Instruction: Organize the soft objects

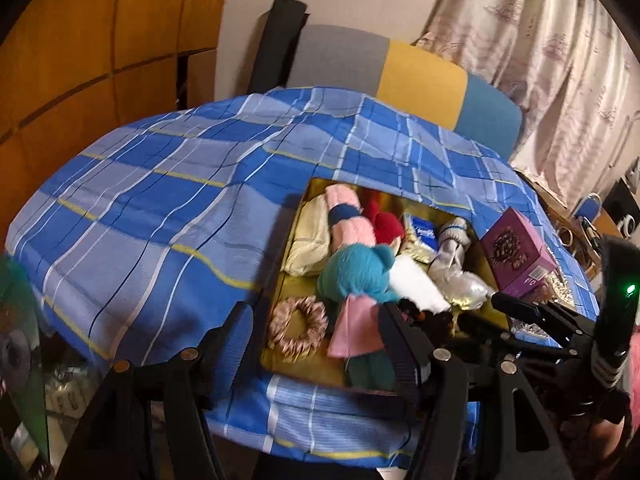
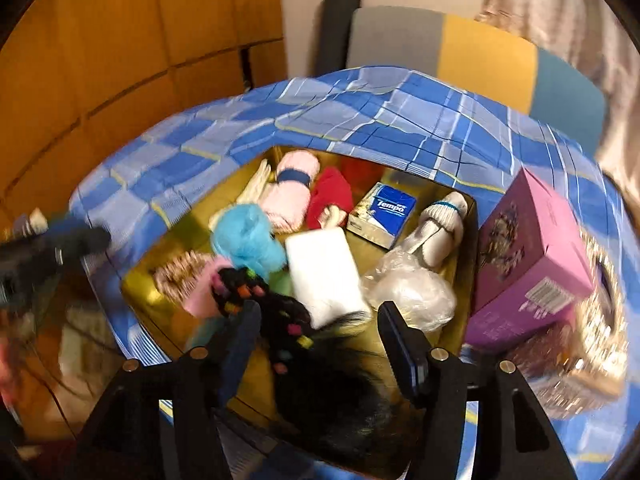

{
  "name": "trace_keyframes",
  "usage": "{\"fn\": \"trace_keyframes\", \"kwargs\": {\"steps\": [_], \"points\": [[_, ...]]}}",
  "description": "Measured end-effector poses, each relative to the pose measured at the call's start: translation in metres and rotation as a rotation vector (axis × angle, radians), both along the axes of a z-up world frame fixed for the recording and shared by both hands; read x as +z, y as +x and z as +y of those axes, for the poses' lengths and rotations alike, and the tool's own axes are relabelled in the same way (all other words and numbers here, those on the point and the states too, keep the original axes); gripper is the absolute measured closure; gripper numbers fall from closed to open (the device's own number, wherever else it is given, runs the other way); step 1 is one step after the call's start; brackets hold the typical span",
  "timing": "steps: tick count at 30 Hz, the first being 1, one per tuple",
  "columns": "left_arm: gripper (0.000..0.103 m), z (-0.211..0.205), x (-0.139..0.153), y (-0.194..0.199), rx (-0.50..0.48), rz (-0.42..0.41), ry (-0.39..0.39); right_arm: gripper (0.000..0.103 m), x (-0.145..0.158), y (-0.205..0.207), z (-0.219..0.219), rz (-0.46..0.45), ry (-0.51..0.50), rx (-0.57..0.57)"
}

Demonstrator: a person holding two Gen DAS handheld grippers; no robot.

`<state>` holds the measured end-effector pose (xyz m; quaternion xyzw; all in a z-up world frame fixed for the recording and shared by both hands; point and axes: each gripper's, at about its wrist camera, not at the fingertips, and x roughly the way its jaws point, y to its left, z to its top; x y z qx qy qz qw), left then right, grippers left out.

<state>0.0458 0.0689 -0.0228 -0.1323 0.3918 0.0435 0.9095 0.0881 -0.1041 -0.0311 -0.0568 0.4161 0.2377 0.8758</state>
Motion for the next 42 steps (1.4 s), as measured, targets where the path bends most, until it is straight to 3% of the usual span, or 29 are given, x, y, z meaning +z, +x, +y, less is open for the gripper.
{"fn": "trace_keyframes", "kwargs": {"steps": [4, 6, 12, 14, 16, 22, 28, 32, 36, 42], "points": [[0.037, -0.001, -0.003, -0.012, 0.055, 0.026, 0.036, 0.034, 0.005, -0.019, -0.002, 0.027, 0.109, -0.098], [0.037, -0.003, -0.005, -0.017, 0.064, 0.034, 0.048, 0.033, 0.006, -0.034, 0.000, 0.011, 0.117, -0.125], [0.037, -0.012, -0.004, -0.029, 0.091, 0.074, 0.082, 0.026, 0.019, -0.068, -0.010, -0.081, 0.077, -0.230], [0.037, -0.013, -0.003, -0.033, 0.094, 0.069, 0.089, 0.017, 0.024, -0.078, -0.015, -0.115, 0.073, -0.277], [0.037, -0.016, -0.001, -0.038, 0.103, 0.059, 0.100, 0.016, 0.027, -0.087, -0.019, -0.136, 0.069, -0.311], [0.037, -0.025, 0.004, -0.046, 0.106, 0.042, 0.130, 0.015, 0.028, -0.099, -0.024, -0.136, 0.055, -0.336], [0.037, -0.030, 0.009, -0.053, 0.123, 0.032, 0.175, 0.003, 0.039, -0.106, -0.025, -0.177, 0.024, -0.401], [0.037, -0.032, 0.010, -0.055, 0.106, 0.045, 0.176, 0.002, 0.046, -0.107, -0.026, -0.192, 0.018, -0.448], [0.037, -0.036, 0.012, -0.059, 0.111, 0.041, 0.222, 0.001, 0.051, -0.105, -0.023, -0.188, -0.016, -0.477], [0.037, -0.032, 0.009, -0.058, 0.106, 0.071, 0.208, 0.001, 0.046, -0.101, -0.014, -0.122, -0.084, -0.457]]}}
